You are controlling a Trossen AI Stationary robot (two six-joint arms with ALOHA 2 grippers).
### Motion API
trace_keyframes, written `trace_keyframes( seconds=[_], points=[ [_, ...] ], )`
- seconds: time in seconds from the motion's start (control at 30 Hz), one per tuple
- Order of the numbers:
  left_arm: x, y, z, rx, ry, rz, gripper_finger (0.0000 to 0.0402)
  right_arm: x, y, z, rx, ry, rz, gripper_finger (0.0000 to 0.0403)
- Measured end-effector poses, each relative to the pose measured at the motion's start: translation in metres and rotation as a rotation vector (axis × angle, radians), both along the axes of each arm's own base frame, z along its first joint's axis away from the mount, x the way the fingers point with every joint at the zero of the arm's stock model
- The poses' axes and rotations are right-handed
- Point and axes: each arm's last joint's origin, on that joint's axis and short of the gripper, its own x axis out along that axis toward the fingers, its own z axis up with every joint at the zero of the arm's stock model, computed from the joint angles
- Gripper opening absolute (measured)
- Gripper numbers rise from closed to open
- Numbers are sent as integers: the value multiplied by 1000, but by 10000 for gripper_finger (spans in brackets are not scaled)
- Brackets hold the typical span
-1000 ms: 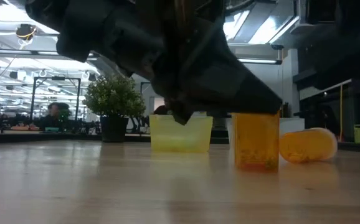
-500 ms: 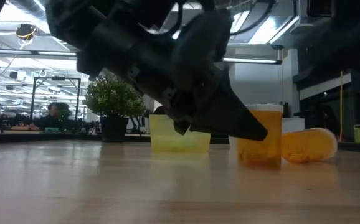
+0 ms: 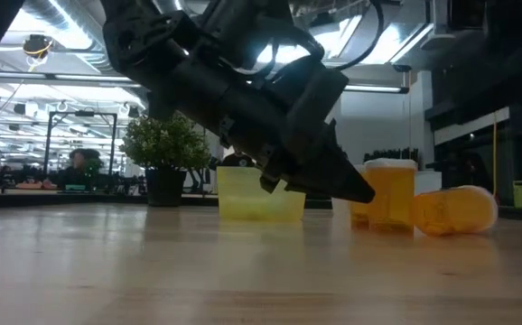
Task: Pick and place medicine bottles into bin by pill shape (circle, oval)
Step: Move the large orange pill bottles to the center of the table, then put the large orange pill bottle into the transparent bin
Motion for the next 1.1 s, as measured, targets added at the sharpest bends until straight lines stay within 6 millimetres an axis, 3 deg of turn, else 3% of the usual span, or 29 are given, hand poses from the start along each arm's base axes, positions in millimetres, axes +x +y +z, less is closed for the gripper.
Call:
trace_keyframes(
  seconds=[0.23,0.4,0.57,0.73,0.9,1.1],
  points=[
    [-4,-12,-3,-125,49,-89,4,-4,-3,-4,-41,51,0,169],
    [-20,-30,-1,-125,212,-145,4,-4,-2,-5,-38,64,7,169],
    [-40,-41,29,-76,296,-142,4,-5,0,-6,25,114,50,169],
    [-59,-51,73,48,241,-188,4,-5,1,-7,47,130,65,169],
    [-92,-57,111,268,263,-262,4,-5,1,-7,48,129,64,169],
    [-130,-57,142,465,297,-205,4,-5,1,-7,47,129,64,169]
  ],
)
